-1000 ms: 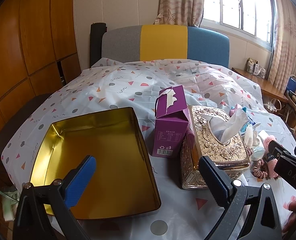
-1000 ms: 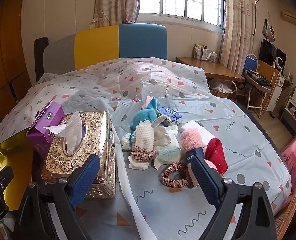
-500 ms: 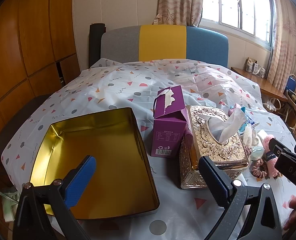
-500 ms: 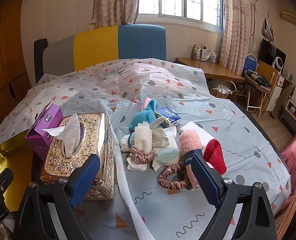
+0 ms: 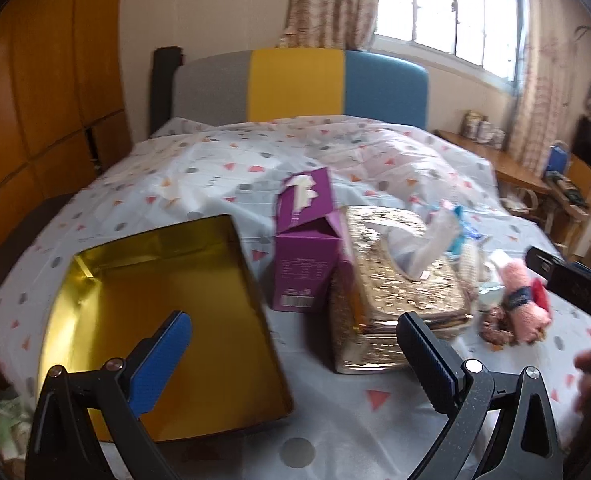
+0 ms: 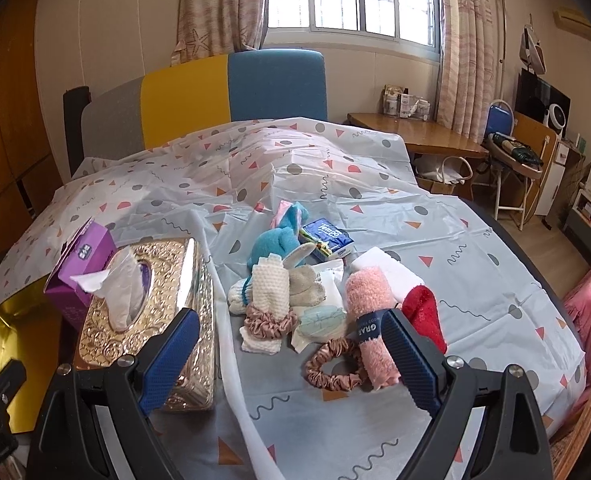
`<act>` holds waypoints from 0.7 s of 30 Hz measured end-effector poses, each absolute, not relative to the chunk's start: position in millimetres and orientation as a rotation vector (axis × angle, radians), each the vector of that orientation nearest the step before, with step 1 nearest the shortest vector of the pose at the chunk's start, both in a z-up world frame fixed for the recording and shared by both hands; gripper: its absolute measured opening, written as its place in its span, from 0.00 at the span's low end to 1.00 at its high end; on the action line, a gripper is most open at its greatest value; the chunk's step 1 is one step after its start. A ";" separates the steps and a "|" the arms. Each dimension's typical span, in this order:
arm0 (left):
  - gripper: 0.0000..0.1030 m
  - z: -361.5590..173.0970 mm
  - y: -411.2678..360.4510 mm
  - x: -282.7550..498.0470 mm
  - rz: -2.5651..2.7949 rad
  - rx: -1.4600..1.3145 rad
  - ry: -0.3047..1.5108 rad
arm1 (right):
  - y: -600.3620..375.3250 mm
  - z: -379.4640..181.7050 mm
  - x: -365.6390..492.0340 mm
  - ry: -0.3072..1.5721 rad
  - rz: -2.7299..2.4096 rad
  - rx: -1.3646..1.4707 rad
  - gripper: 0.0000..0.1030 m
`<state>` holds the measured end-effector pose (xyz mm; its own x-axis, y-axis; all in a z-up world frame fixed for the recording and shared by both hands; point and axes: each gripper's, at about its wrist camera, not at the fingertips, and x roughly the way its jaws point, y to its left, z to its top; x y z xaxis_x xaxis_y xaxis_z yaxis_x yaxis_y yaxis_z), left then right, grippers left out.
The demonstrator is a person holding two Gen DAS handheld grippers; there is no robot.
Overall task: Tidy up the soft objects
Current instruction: 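Move both tools toward the pile of soft items, then grasp the white mesh cloth with scrunchie with left gripper while right gripper grasps pink towel roll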
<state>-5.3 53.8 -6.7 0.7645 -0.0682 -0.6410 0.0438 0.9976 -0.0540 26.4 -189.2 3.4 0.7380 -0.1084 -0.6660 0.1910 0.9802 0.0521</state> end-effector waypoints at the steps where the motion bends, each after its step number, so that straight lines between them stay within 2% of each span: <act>1: 1.00 -6.7 53.1 -5.3 -0.084 -0.046 0.706 | -196.3 4.3 30.6 0.732 -0.157 0.137 0.91; 10: 1.00 3.7 28.7 -4.9 -0.253 0.028 0.691 | -283.8 -17.1 66.2 0.761 -0.275 0.143 0.91; 15: 1.00 9.1 4.4 -0.6 -0.365 0.104 0.702 | -329.9 -47.1 65.4 0.774 -0.344 0.312 0.91; 18: 0.94 17.2 -20.5 7.5 -0.451 0.134 0.713 | -348.0 -50.8 60.5 0.789 -0.372 0.412 0.91; 20: 0.87 21.6 -41.9 17.6 -0.504 0.157 0.735 | -355.8 -51.6 56.8 0.792 -0.389 0.447 0.91; 21: 0.79 23.2 -54.0 23.6 -0.532 0.168 0.746 | -358.5 -51.9 55.2 0.794 -0.391 0.470 0.91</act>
